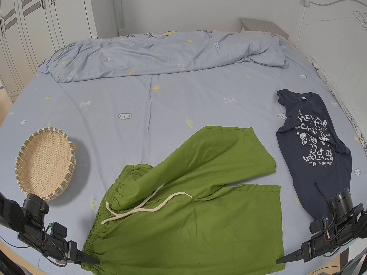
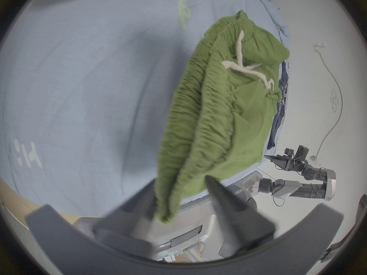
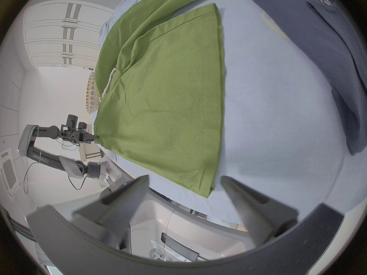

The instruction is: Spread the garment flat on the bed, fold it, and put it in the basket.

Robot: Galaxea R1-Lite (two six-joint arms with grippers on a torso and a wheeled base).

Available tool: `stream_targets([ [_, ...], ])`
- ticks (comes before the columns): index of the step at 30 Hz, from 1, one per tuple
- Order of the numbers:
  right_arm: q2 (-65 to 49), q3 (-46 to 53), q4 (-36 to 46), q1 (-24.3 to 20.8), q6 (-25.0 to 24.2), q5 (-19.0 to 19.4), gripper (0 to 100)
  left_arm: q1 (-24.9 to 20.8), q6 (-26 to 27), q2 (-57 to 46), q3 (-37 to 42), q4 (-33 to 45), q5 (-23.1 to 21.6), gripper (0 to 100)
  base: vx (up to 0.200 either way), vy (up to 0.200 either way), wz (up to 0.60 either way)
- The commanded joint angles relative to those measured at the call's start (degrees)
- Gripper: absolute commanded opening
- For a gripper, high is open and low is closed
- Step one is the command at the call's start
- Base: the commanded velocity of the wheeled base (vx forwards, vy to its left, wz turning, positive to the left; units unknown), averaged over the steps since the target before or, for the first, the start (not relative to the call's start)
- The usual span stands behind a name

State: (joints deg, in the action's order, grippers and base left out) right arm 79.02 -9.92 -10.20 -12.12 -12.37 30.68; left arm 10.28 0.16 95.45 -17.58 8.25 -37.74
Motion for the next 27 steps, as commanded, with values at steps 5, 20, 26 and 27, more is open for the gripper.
stream_targets([
  [5, 0.1, 0.0, -0.1, 0.0, 0.0, 0.3, 100, -0.3, 0.0, 0.4, 0.1, 0.0, -0.1, 100, 0.0, 0.0, 0.0],
  [20, -14.3, -7.1, 0.3, 3.5, -5.7, -0.2, 100, 7.5, -0.5, -15.0, -4.5, 0.4, -1.1, 100, 0.0, 0.0, 0.0],
  [26, -13.5, -19.6, 3.2, 5.5, -5.1, -0.4, 100, 1.9, -2.7, -17.5, -14.5, 1.6, 2.6, 100, 0.0, 0.0, 0.0],
  [27, -12.7, -22.0, 3.9, 5.6, -5.1, -0.4, 100, 0.6, -4.3, -17.2, -16.9, 1.9, 3.8, 100, 0.0, 0.0, 0.0],
])
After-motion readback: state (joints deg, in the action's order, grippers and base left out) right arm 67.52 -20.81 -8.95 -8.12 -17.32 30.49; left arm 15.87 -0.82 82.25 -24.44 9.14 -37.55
